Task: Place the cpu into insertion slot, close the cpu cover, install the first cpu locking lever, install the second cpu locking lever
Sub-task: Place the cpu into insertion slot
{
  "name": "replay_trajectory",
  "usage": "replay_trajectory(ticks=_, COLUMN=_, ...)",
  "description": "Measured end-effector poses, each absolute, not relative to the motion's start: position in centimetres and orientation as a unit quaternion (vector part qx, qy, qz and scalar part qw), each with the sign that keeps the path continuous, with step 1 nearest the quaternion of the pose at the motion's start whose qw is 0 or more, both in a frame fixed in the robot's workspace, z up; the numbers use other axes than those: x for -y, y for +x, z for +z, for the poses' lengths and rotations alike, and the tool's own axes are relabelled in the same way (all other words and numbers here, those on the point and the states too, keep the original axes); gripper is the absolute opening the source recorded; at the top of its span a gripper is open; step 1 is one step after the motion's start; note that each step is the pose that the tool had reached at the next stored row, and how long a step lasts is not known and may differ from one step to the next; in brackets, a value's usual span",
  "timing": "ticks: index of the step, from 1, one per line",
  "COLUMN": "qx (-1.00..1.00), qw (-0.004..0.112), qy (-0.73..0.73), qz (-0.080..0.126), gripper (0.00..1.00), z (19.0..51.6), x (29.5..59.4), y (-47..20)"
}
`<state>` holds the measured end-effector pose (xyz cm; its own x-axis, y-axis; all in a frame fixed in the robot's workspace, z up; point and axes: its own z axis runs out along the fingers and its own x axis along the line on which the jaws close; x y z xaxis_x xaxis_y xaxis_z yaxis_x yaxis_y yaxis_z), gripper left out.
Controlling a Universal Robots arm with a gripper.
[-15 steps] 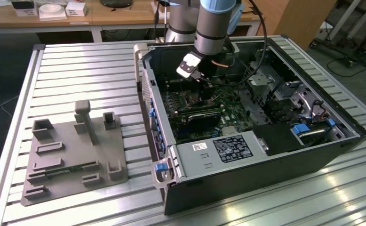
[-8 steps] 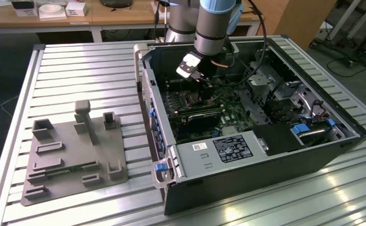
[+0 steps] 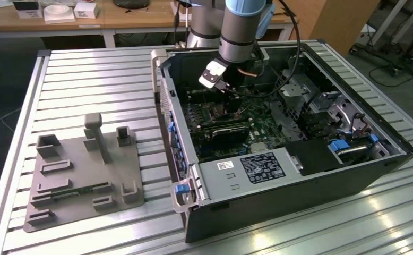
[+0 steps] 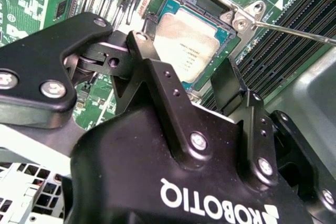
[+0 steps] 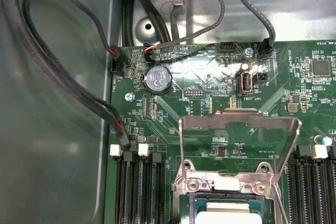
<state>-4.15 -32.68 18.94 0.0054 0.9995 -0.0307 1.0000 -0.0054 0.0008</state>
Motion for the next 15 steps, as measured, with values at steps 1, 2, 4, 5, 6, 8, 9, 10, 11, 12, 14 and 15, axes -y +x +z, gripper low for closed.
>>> replay_trajectory(ticks=1, qx=-0.705, qw=0.011, qy=0.709, qz=-0.011, gripper=0.67, z=18.94, x=32.67, y=-4.15)
replay_trajectory(ticks=2, qx=-0.705, qw=0.011, qy=0.709, qz=-0.011, gripper=0.67, z=18.94, x=32.67, y=-4.15)
replay_trajectory(ticks=4, qx=-0.705, qw=0.011, qy=0.709, qz=-0.011, gripper=0.67, z=18.94, x=32.67, y=-4.15)
replay_trajectory(ticks=5, qx=-0.705, qw=0.011, qy=0.709, qz=-0.011, gripper=0.67, z=18.94, x=32.67, y=-4.15)
replay_trajectory(ticks=6, qx=-0.705, qw=0.011, qy=0.709, qz=-0.011, gripper=0.67, z=18.94, x=32.67, y=-4.15)
replay_trajectory(ticks=8, qx=-0.705, qw=0.011, qy=0.709, qz=-0.011, gripper=0.67, z=18.96, x=32.67, y=-4.15)
replay_trajectory(ticks=9, qx=-0.705, qw=0.011, qy=0.709, qz=-0.011, gripper=0.67, z=18.98, x=32.67, y=-4.15)
replay_trajectory(ticks=10, qx=-0.705, qw=0.011, qy=0.709, qz=-0.011, gripper=0.67, z=18.98, x=32.67, y=-4.15)
replay_trajectory(ticks=11, qx=-0.705, qw=0.011, qy=0.709, qz=-0.011, gripper=0.67, z=18.98, x=32.67, y=-4.16)
replay_trajectory(ticks=12, qx=-0.705, qw=0.011, qy=0.709, qz=-0.011, gripper=0.67, z=18.98, x=32.68, y=-4.17)
replay_trajectory(ticks=14, qx=-0.705, qw=0.012, qy=0.709, qz=-0.011, gripper=0.67, z=18.88, x=32.68, y=-4.17)
replay_trajectory(ticks=15, qx=-0.705, qw=0.012, qy=0.709, qz=-0.012, gripper=0.67, z=18.83, x=32.69, y=-4.18)
